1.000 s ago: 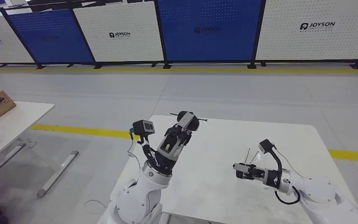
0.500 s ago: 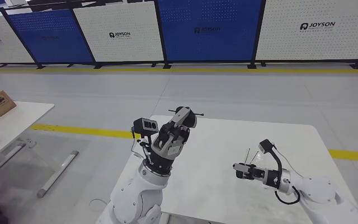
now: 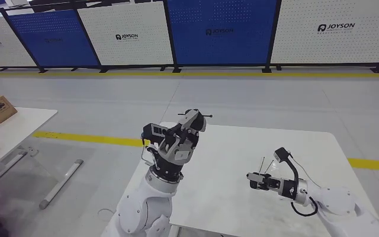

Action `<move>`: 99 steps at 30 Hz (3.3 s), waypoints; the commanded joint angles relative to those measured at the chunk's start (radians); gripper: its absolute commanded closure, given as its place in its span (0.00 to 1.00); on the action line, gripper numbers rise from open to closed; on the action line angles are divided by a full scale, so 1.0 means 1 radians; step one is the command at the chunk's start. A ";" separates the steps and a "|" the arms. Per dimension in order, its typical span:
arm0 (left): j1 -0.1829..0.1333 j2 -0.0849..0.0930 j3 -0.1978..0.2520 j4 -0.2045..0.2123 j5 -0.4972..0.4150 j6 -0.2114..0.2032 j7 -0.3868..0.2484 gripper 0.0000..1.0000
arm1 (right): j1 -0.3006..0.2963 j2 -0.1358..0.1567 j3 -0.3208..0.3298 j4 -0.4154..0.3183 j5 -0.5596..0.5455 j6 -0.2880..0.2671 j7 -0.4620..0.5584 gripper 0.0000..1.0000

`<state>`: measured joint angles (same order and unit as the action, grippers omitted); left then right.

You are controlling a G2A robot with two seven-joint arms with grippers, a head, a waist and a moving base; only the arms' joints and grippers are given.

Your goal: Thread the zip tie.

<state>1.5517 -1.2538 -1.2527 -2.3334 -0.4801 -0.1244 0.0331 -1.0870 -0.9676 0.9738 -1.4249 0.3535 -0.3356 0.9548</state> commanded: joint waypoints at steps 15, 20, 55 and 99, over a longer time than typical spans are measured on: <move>0.014 0.001 0.023 0.025 0.088 0.043 -0.022 1.00 | 0.000 0.000 0.000 0.000 0.000 0.000 0.000 0.00; 0.000 -0.001 0.040 0.093 0.098 0.096 -0.027 1.00 | 0.000 0.000 0.000 0.000 0.000 0.000 0.000 0.00; -0.023 -0.016 0.084 0.306 0.209 0.043 0.044 1.00 | 0.000 0.000 0.000 0.000 0.000 0.000 0.000 0.00; -0.028 -0.026 0.147 0.441 0.372 0.002 0.015 1.00 | -0.001 0.000 0.000 -0.003 -0.004 0.000 -0.003 0.00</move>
<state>1.5237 -1.2800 -1.1054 -1.8915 -0.1076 -0.1222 0.0485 -1.0871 -0.9676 0.9738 -1.4251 0.3534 -0.3356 0.9547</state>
